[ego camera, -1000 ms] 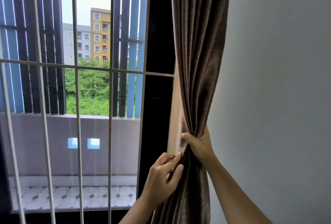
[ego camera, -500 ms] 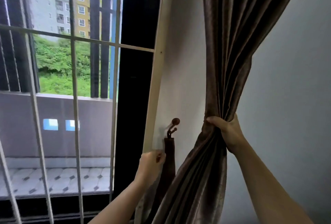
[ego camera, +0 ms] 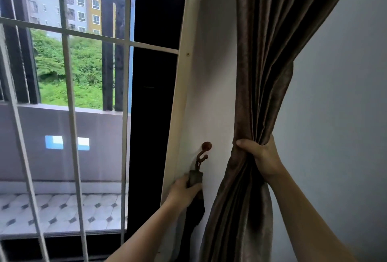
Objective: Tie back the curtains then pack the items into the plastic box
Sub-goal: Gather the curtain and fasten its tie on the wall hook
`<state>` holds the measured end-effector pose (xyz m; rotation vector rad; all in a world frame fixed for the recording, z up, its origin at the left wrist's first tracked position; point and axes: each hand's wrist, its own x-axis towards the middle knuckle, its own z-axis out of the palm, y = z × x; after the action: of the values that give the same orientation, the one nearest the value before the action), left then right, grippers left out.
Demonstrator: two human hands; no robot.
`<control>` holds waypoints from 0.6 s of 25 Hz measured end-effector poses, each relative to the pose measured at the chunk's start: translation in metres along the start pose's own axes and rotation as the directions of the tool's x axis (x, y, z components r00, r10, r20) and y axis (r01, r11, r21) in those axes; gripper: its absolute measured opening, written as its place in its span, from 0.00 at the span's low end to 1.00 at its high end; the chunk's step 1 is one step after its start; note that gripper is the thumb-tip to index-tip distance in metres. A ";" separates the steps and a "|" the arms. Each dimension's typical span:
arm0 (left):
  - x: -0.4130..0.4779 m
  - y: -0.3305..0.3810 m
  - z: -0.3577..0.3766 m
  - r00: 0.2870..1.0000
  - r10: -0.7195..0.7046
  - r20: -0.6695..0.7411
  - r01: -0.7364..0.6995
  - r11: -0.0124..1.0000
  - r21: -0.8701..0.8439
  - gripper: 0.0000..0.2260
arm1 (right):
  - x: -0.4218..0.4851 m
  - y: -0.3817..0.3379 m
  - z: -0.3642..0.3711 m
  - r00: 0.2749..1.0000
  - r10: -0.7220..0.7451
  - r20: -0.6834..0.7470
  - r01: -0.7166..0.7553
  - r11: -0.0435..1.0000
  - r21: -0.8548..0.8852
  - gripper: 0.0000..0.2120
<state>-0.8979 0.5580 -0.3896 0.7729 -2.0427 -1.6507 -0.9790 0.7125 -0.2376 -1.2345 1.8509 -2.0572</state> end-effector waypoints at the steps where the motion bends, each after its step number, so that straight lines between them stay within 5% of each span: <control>1: -0.008 0.006 -0.011 1.000 0.012 -0.024 -0.012 1.000 0.014 0.11 | 0.003 0.003 0.007 1.000 -0.004 0.010 0.004 1.000 0.003 0.19; 10: -0.071 0.108 -0.129 0.952 0.082 0.294 -0.140 0.973 0.181 0.15 | 0.008 0.018 0.089 0.997 -0.056 0.046 0.055 0.998 0.010 0.34; 15: -0.103 0.104 -0.125 0.962 0.174 0.208 -0.247 0.879 0.408 0.16 | -0.001 0.010 0.122 0.997 -0.062 0.043 0.064 0.997 -0.052 0.30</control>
<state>-0.7589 0.5450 -0.2571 0.5283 -2.5558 -1.1881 -0.9066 0.6153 -0.2564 -1.3543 1.8838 -2.0095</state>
